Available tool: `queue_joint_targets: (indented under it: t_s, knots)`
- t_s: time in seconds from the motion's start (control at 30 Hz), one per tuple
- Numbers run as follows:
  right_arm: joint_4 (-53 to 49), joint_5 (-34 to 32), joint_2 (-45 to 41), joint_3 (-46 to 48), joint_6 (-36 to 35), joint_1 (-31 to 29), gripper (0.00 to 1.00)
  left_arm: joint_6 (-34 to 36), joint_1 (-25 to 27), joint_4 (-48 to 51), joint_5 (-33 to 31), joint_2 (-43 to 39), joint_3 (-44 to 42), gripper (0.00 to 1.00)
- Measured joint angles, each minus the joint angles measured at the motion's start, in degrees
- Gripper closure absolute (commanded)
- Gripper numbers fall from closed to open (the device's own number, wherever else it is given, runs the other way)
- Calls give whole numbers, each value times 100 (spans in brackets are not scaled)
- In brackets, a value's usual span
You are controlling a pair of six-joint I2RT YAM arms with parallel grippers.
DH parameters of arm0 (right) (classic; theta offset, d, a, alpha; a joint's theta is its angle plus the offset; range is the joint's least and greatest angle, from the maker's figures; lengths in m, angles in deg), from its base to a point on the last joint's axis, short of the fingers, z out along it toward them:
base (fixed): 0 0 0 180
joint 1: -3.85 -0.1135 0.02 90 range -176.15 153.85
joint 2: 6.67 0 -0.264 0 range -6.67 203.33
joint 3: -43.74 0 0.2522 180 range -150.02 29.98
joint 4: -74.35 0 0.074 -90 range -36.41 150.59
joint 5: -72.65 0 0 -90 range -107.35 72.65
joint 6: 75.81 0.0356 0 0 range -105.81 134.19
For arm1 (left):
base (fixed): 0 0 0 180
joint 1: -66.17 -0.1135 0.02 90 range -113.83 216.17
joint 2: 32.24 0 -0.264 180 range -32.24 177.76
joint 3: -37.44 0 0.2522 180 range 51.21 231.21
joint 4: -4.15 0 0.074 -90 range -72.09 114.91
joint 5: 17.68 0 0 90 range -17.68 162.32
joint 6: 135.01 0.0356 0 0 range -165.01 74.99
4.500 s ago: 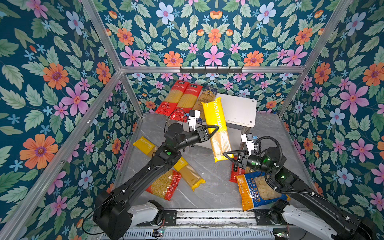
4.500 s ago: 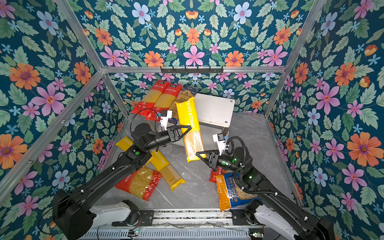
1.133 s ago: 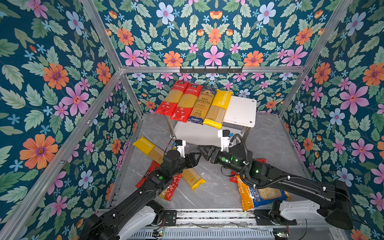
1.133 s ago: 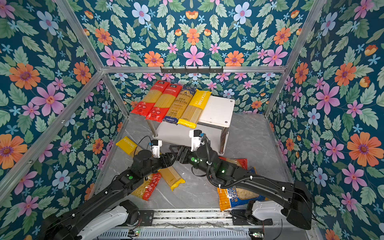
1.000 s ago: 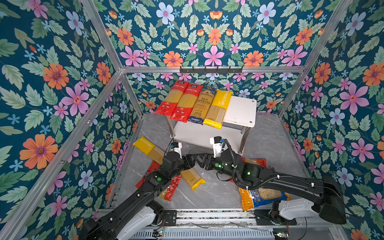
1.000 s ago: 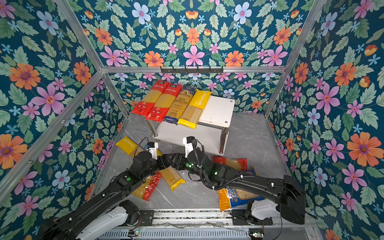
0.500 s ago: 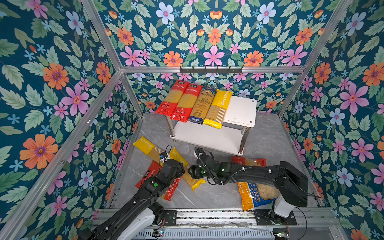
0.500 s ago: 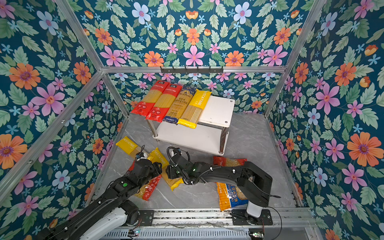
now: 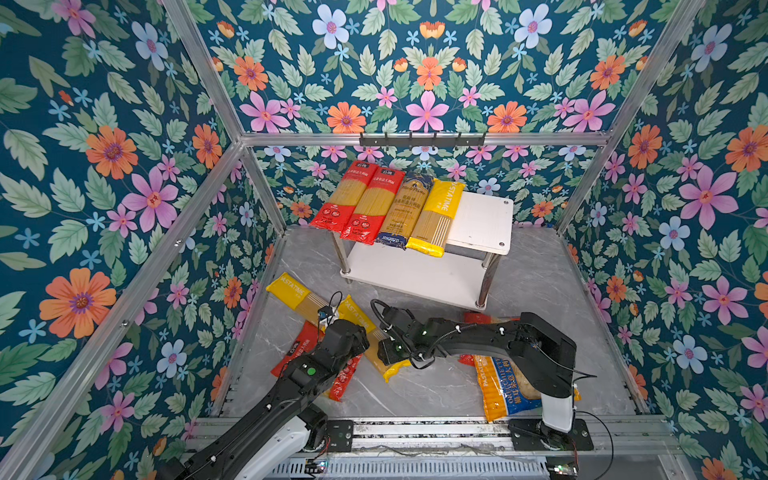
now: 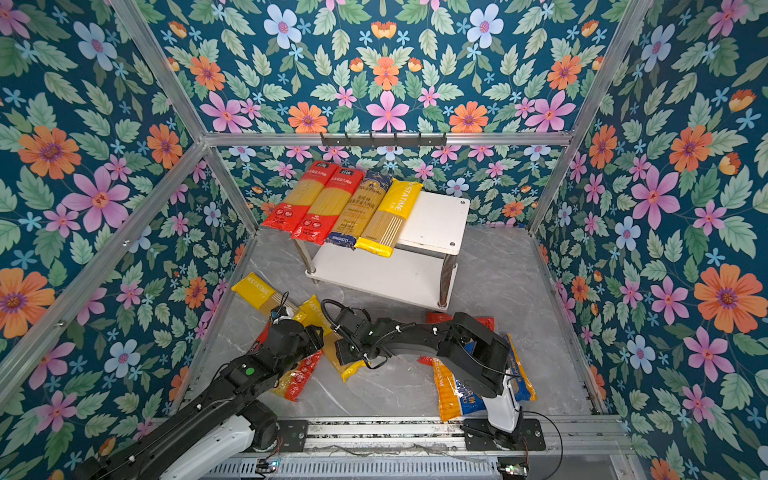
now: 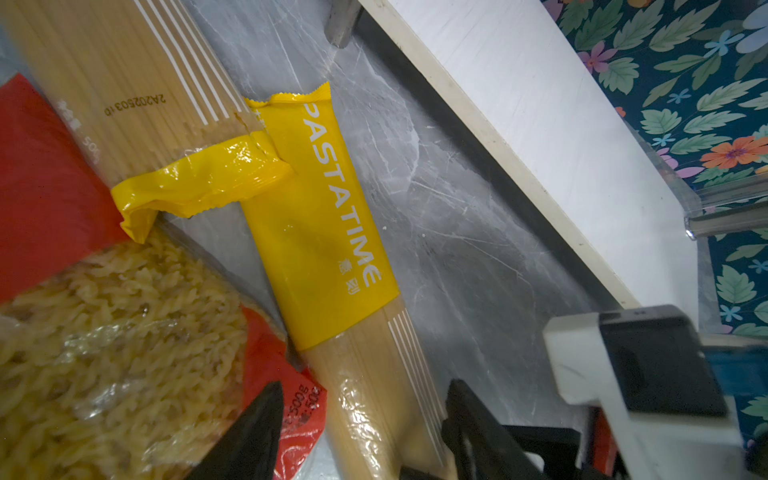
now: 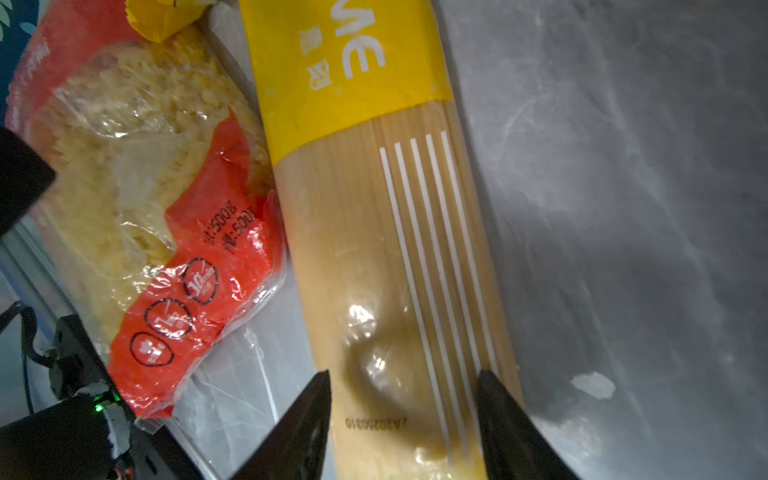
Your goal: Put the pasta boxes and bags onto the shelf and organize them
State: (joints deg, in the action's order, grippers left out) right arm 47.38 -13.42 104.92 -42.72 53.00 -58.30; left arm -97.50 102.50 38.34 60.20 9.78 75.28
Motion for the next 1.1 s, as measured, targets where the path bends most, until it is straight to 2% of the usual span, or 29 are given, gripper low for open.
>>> queue_joint_targets:
  t_s: [0.2, 0.47, 0.7, 0.87, 1.1]
  knots:
    - [-28, 35, -57, 195, 44, 127, 48, -33, 0, -114, 31, -57, -151, 35]
    - [-262, -166, -708, 999, 304, 291, 51, -94, 0, -262, 170, -15, -208, 35]
    - [-411, -144, -1381, 1366, 428, 251, 42, -92, 0, -485, 229, 173, -341, 36]
    - [-155, -48, -929, 1038, 286, 444, 35, -96, 4, -616, 310, 376, -476, 36]
    - [-13, 59, 2, 70, -111, 452, 38, -155, 4, -791, 254, 313, -498, 36]
